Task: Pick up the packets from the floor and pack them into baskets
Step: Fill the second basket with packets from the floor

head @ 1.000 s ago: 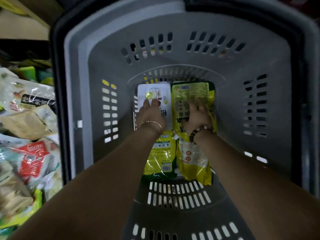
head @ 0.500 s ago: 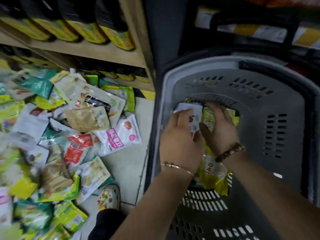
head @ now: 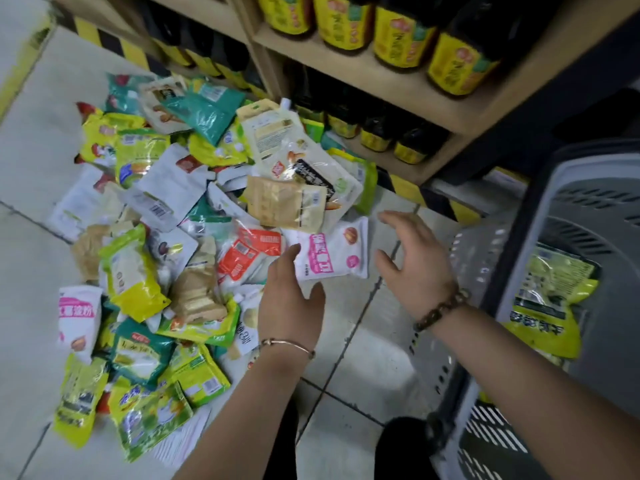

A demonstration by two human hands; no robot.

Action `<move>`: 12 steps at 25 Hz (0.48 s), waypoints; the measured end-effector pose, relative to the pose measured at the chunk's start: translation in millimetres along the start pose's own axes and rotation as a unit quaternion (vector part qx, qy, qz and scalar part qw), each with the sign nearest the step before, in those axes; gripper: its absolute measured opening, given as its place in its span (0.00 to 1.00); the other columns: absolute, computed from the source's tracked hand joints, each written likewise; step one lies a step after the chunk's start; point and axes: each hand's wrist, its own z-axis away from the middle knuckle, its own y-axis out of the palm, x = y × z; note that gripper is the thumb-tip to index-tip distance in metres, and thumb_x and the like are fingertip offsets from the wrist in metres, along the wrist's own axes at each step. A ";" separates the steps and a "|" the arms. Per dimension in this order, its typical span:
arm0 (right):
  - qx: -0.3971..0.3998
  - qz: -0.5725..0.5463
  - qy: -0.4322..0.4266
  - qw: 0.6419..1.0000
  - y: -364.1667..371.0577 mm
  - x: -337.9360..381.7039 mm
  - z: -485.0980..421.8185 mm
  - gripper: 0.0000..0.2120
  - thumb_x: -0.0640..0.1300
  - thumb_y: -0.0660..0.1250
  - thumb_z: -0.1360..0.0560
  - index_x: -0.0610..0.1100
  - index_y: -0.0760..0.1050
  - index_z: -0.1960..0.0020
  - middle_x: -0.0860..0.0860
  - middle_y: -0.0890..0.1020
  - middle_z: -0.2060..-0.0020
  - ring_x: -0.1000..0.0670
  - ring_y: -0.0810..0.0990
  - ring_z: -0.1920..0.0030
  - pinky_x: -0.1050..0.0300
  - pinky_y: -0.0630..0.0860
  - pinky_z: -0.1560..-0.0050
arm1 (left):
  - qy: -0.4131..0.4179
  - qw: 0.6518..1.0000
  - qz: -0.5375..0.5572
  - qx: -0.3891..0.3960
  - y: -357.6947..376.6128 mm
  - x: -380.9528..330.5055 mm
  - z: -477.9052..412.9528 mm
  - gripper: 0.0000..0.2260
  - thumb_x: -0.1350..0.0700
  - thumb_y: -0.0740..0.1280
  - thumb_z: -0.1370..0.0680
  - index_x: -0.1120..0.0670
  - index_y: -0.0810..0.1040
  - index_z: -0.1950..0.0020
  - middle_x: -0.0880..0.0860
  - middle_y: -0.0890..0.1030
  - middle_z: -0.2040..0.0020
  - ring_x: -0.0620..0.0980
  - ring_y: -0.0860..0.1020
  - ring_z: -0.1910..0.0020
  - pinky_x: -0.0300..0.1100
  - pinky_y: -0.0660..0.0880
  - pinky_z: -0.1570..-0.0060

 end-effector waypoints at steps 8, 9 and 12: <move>0.174 0.061 0.152 0.971 163.0 -4.0 -24.5 0.21 0.41 0.64 0.24 0.44 0.67 0.32 0.45 0.69 0.32 0.44 0.69 0.33 0.48 0.70 0.37 | -0.166 0.979 -0.097 0.073 -24.5 157.0 -38.6 0.24 0.60 0.66 0.25 0.53 0.66 0.30 0.56 0.70 0.34 0.56 0.71 0.37 0.46 0.69 0.46; 0.192 0.064 0.168 0.965 179.3 -7.0 -23.3 0.21 0.40 0.64 0.24 0.43 0.67 0.32 0.44 0.71 0.33 0.44 0.70 0.33 0.49 0.70 0.37 | -0.175 0.976 -0.099 0.084 -23.1 170.1 -41.5 0.24 0.60 0.66 0.25 0.52 0.66 0.29 0.55 0.70 0.33 0.56 0.71 0.37 0.45 0.69 0.47; 0.262 0.044 0.260 0.929 231.5 -17.2 -15.3 0.21 0.41 0.64 0.24 0.43 0.67 0.32 0.44 0.72 0.34 0.44 0.72 0.35 0.53 0.69 0.38 | -0.191 0.968 -0.118 0.112 -14.2 212.0 -53.1 0.23 0.60 0.64 0.24 0.52 0.66 0.30 0.55 0.69 0.32 0.56 0.72 0.38 0.44 0.69 0.48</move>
